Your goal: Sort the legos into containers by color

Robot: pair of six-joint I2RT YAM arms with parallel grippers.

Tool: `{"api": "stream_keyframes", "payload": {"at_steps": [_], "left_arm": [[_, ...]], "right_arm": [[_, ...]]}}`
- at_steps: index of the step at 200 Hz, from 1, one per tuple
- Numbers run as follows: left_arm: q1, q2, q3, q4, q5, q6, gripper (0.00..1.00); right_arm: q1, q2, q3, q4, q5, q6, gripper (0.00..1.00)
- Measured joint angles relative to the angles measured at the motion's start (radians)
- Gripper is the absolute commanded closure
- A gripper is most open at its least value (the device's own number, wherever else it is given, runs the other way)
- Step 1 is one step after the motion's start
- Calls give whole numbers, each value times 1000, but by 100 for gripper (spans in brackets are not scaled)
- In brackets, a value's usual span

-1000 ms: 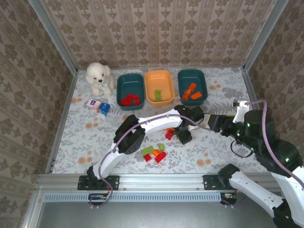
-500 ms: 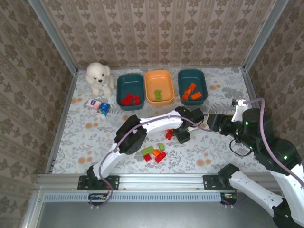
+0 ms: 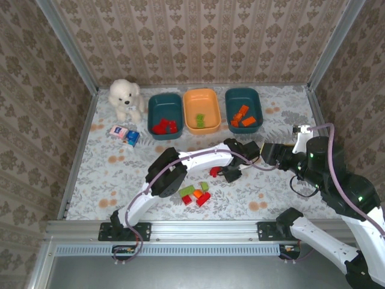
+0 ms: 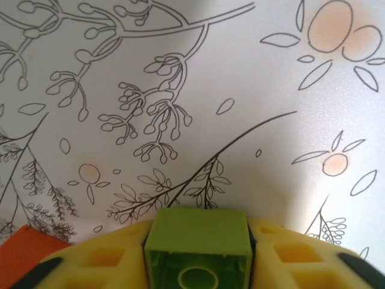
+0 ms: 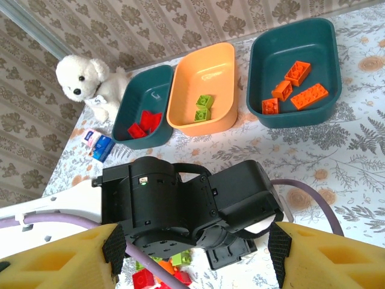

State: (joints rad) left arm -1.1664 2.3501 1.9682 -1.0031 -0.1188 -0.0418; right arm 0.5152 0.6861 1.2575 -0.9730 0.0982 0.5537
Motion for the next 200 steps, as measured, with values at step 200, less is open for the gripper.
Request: {"api": "stream_keyframes", "payload": {"at_steps": [200], "left_arm": [[481,-84,248,142,137,-298,70]], "right_arm": [[0,172,-35,185,-161,-27,33]]}}
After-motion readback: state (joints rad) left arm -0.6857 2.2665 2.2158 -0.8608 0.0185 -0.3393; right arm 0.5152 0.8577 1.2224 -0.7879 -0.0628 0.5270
